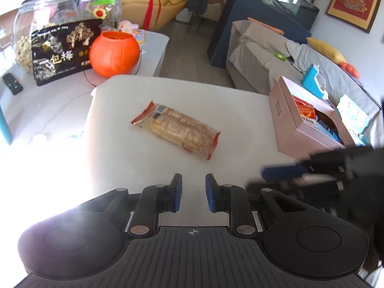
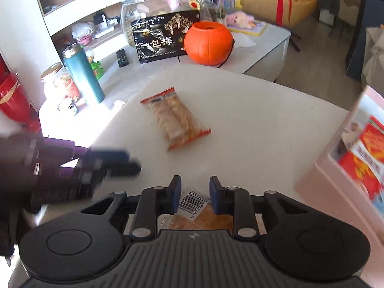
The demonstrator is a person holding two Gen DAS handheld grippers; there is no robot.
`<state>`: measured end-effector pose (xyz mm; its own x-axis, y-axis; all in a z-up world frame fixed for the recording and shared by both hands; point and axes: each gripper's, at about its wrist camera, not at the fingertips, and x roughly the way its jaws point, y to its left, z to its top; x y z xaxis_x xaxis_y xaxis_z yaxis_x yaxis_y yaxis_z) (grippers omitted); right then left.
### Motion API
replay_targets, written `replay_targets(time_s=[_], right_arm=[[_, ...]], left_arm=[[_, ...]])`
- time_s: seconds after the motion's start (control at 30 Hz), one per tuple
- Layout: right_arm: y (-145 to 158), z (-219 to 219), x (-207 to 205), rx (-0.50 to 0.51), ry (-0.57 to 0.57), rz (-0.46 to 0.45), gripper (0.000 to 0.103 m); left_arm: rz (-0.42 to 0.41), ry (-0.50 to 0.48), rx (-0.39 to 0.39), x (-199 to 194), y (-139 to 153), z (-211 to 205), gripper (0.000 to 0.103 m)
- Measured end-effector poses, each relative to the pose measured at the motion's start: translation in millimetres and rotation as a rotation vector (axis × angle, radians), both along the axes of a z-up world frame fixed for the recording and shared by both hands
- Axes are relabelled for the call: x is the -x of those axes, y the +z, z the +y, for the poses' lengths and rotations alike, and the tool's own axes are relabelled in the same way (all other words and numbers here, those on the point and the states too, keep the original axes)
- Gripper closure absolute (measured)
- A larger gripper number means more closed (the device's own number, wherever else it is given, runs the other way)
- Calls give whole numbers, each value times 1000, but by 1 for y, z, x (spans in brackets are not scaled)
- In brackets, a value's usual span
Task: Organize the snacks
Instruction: 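Grasp the wrapped bread bun with right while left grasps the wafer packet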
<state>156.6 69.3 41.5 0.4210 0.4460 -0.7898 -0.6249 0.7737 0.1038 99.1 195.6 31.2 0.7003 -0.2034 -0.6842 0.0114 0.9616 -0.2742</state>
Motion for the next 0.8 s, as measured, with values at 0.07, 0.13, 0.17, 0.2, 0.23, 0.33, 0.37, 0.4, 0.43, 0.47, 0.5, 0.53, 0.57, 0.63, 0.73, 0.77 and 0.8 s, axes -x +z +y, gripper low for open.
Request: replay_targets(time_s=[0.07, 0.13, 0.17, 0.2, 0.23, 0.33, 0.37, 0.4, 0.43, 0.47, 0.5, 0.53, 0.57, 0.63, 0.73, 0.77, 0.8], right_arm=[[-3, -13, 9, -18, -24, 4, 60], [-7, -27, 18, -32, -56, -2, 45], [-8, -33, 22, -34, -75, -13, 42], [-9, -41, 28, -31, -95, -32, 37], [-11, -48, 36, -23, -116, -58, 32], [-16, -65, 54, 7, -187, -138, 21], [-17, -69, 58, 15, -211, -157, 20], [-20, -73, 62, 16, -234, -172, 20], [-22, -77, 66, 9, -253, -178, 19], [-25, -82, 69, 0, -268, -181, 18], [-26, -85, 72, -7, -281, -183, 17], [-28, -87, 74, -12, -292, -183, 16], [-31, -89, 76, -16, -299, -186, 15], [-34, -91, 79, -20, -310, -200, 14], [-35, -88, 79, -8, -306, -206, 11], [-35, -88, 78, -7, -305, -205, 11], [-36, -88, 77, -9, -304, -203, 10]], left_arm=[[-7, 0, -5, -2, 3, 0, 79], [-19, 1, -4, -5, 7, 1, 79], [-28, 7, -2, -8, 9, 3, 79], [-38, 20, 2, -11, 11, 6, 79], [-42, 46, 8, -16, 12, 11, 79], [-27, 143, 99, -35, 9, 28, 79], [-12, 171, 145, -42, 6, 33, 79], [1, 194, 181, -49, 2, 36, 78], [10, 209, 195, -57, 0, 36, 78], [11, 217, 184, -65, -1, 35, 78], [11, 220, 158, -73, -1, 31, 77], [16, 219, 124, -82, -2, 26, 76], [20, 209, 93, -90, -3, 20, 73], [12, 175, 35, -102, -4, 7, 59], [30, 99, -87, -115, -7, -22, 52], [27, 74, -134, -116, -9, -31, 51], [14, 53, -190, -114, -10, -41, 52]])
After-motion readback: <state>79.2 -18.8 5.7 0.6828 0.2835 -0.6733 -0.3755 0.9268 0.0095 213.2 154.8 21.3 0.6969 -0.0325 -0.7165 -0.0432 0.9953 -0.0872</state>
